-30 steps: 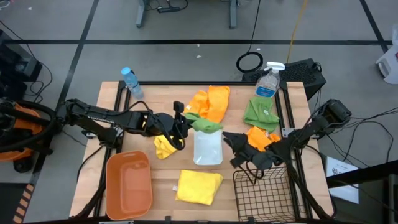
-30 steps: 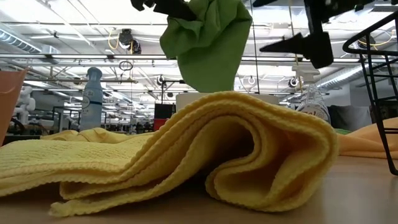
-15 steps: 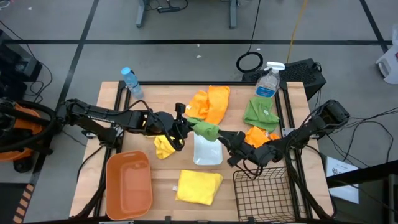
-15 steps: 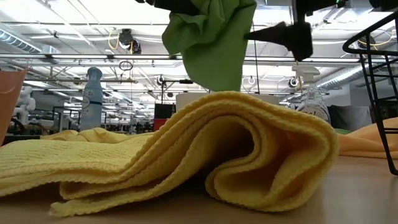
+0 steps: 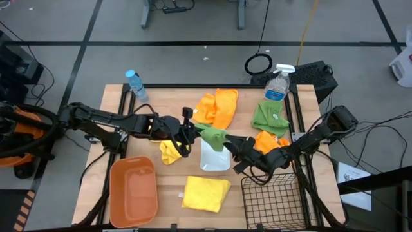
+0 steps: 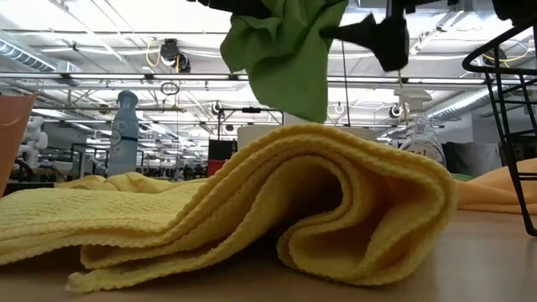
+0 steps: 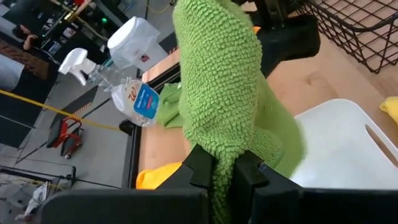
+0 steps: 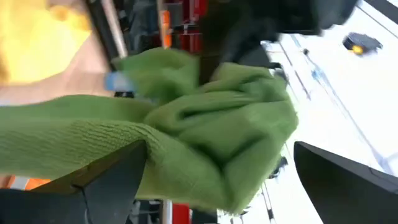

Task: Sort microfiber towel by color & place in baskets
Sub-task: Put the left green microfiber towel into the white bin

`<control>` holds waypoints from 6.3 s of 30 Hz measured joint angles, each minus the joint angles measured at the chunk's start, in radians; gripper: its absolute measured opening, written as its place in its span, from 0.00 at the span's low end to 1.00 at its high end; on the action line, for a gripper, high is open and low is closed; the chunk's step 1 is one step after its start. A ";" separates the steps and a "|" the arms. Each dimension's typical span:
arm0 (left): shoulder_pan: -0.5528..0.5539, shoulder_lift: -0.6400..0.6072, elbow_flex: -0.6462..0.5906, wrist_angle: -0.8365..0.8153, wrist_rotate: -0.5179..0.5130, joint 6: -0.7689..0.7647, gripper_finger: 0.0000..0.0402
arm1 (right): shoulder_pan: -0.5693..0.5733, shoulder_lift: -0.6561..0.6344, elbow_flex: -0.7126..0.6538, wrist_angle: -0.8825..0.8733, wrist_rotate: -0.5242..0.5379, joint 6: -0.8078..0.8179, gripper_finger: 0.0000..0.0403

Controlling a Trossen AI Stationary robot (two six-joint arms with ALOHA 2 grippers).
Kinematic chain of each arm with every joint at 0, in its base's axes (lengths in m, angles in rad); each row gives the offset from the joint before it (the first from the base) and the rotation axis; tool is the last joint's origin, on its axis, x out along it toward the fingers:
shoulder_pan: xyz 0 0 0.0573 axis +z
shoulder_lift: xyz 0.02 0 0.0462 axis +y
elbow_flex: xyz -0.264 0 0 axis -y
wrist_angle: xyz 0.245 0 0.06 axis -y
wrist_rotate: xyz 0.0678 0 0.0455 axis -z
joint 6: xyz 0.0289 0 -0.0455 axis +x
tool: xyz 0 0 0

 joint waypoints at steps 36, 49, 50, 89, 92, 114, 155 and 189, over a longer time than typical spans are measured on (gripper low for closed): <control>-0.012 0.074 0.000 0.099 0.034 0.006 0.16 | -0.085 0.000 0.059 -0.163 -0.219 0.637 0.08; -0.085 0.014 0.000 -0.039 -0.208 -0.263 0.59 | -0.006 -0.064 0.269 -0.558 0.126 0.629 0.01; -0.093 0.012 0.001 -0.057 -0.242 -0.285 0.61 | 0.001 -0.080 0.285 -0.595 0.155 0.631 0.01; -0.222 0.094 -0.151 0.599 -0.084 -0.301 0.65 | 0.314 -0.136 0.371 -1.056 0.296 1.221 0.01; -0.249 0.113 -0.151 0.657 -0.089 -0.279 0.66 | 0.315 -0.119 0.370 -1.060 0.290 1.231 0.01; -0.285 0.237 -0.149 0.884 -0.222 -0.254 0.99 | 0.229 -0.042 0.370 -0.979 0.289 1.256 0.01; -0.179 0.198 -0.119 0.702 -0.188 -0.209 0.04 | 0.236 -0.051 0.370 -1.043 0.168 1.639 0.50; -0.173 0.165 -0.119 0.654 0.004 -0.342 0.11 | 0.055 -0.051 0.370 -0.707 -0.272 1.389 0.04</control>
